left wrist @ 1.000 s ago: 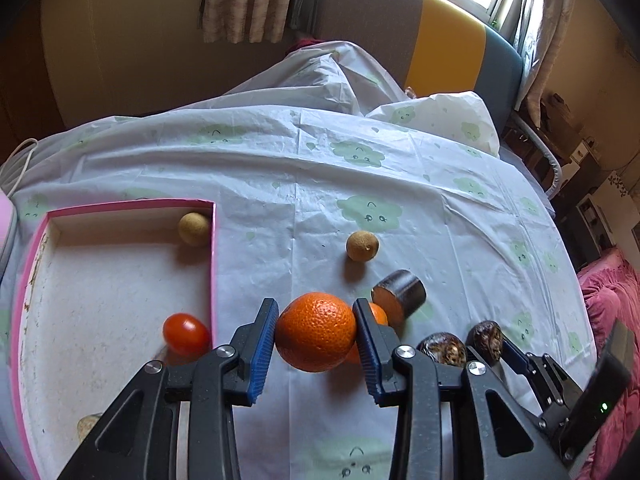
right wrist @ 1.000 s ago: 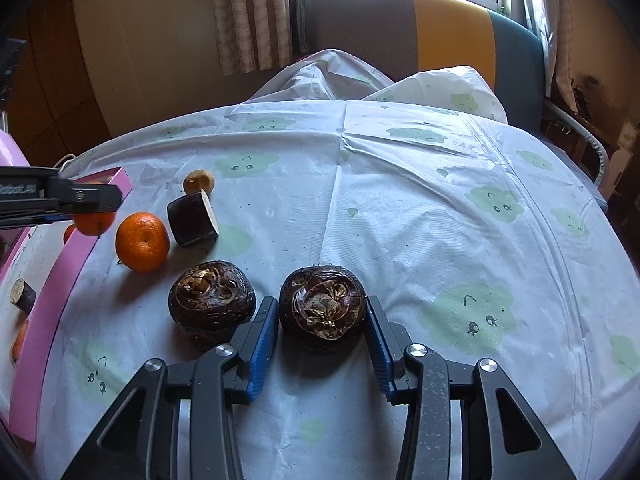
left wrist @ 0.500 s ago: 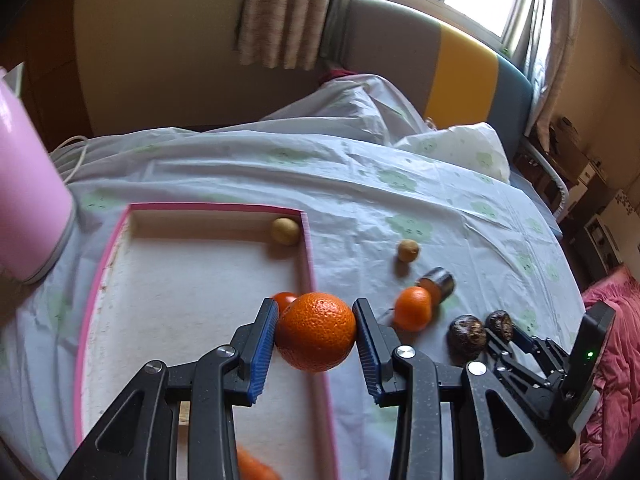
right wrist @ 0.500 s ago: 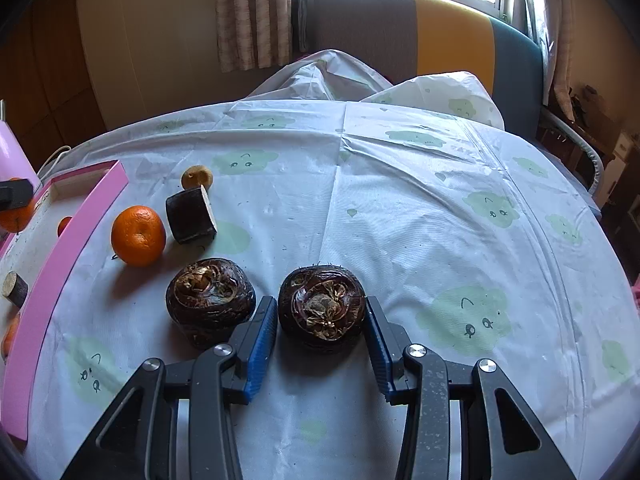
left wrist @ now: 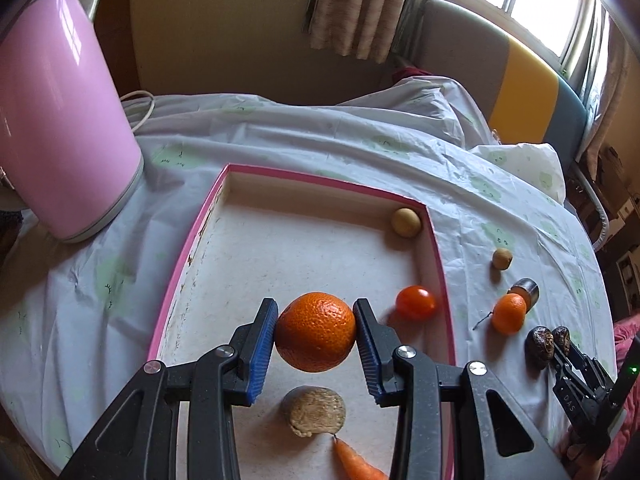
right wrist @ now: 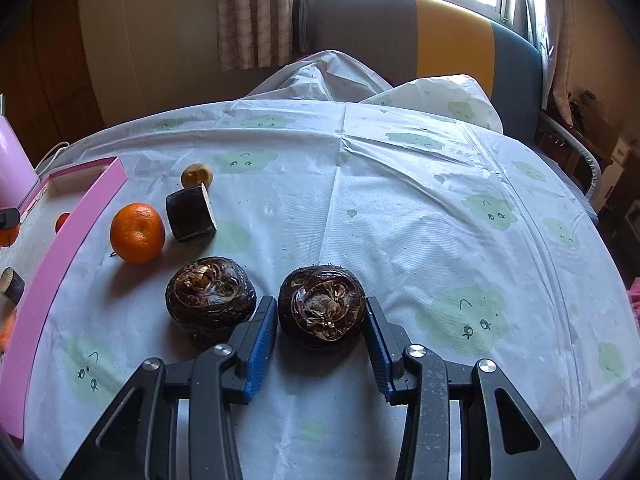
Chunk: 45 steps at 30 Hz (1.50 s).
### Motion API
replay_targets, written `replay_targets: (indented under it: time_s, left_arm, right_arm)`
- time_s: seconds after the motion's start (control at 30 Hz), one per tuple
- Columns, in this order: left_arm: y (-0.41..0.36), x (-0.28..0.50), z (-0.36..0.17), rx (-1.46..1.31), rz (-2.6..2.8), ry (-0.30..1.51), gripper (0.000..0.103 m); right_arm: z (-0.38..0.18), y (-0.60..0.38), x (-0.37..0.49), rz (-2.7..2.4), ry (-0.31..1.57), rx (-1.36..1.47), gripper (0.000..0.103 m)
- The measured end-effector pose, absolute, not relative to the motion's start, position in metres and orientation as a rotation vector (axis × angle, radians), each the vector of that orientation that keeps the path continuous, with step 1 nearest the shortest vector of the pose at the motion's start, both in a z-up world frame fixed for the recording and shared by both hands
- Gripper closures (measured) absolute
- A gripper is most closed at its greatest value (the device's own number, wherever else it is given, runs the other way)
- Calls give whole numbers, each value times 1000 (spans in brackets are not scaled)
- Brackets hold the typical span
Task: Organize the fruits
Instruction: 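Place the mandarin in the tray with the left tool while the right tool holds the water chestnut, then carry the water chestnut into the tray and open the right tool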
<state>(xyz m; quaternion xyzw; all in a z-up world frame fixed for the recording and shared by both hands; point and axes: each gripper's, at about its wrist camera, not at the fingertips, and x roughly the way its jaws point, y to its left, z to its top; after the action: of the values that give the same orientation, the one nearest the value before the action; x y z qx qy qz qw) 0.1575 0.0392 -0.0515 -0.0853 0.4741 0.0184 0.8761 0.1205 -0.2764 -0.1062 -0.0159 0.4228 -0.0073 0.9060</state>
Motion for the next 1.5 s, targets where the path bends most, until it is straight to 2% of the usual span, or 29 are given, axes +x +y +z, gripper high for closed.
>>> replay_targets:
  time_s: [0.17,0.27,0.87,1.5]
  left_arm:
    - [39,157,-57,-173,37,995,62]
    - [38,156,-54,-169,41,989,54]
    - [22,94,-15,-87,25,873,54]
    - [26,60,-25,-103,14,894,54]
  right_arm:
    - [-106,-276,121,-17,874,-36,59]
    - [-106,-276,121,-18,874,-40,59]
    - [-105,-274,118,-28,876,-59,61]
    - [-79,-249,69,31,840,12,62]
